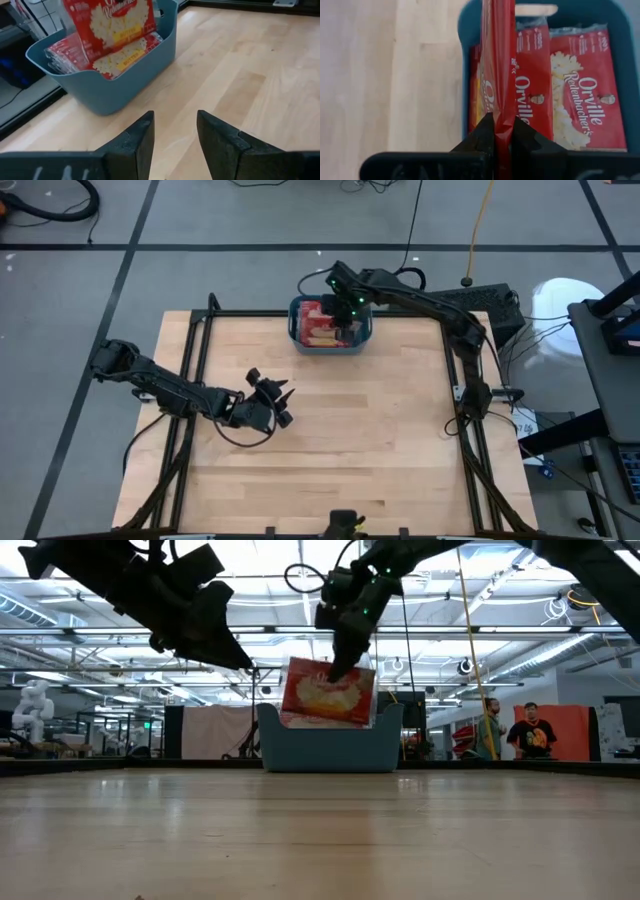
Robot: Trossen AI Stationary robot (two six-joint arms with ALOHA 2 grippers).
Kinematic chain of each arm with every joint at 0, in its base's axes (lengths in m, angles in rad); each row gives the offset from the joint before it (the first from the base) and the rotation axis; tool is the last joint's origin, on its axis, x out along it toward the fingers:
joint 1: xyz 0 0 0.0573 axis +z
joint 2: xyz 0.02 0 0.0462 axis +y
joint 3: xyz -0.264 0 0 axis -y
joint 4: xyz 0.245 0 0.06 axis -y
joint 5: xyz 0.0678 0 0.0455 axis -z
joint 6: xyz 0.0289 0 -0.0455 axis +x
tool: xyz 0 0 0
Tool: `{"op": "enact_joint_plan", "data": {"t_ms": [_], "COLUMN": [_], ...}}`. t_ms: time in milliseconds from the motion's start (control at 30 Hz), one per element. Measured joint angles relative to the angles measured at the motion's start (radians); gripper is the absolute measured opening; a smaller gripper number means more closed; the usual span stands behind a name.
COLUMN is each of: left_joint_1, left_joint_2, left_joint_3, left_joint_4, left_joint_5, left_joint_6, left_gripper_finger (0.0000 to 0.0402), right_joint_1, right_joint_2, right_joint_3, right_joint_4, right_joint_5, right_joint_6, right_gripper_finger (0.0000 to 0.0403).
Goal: Sort popcorn bags into baskets
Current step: Put the red popcorn bag into the blue bin, then return to Home Position
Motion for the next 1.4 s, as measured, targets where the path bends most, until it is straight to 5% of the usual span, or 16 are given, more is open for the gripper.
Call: {"op": "enact_joint_plan", "data": {"t_ms": [867,1400], "left_joint_1": [-0.008,0.001], "left_joint_2": [0.0,0.0], "left_joint_3": [0.0,0.0], "left_joint_4": [0.018,0.082], "left_joint_5": [0.034,0.03], "left_joint_6": [0.005,0.124], "left_gripper_finger": [0.0152,0.0152], "right_joint_1": [-0.007,0.084], "right_joint_2": [0.039,-0.224], "right_joint_3": [-0.014,-0.041], "right_joint_4": [0.077,-0.029], "right_joint_5": [0.006,-0.001], "right_joint_6": [-0.057,0.001], "right_gripper_finger": [0.0086,0.0093]}}
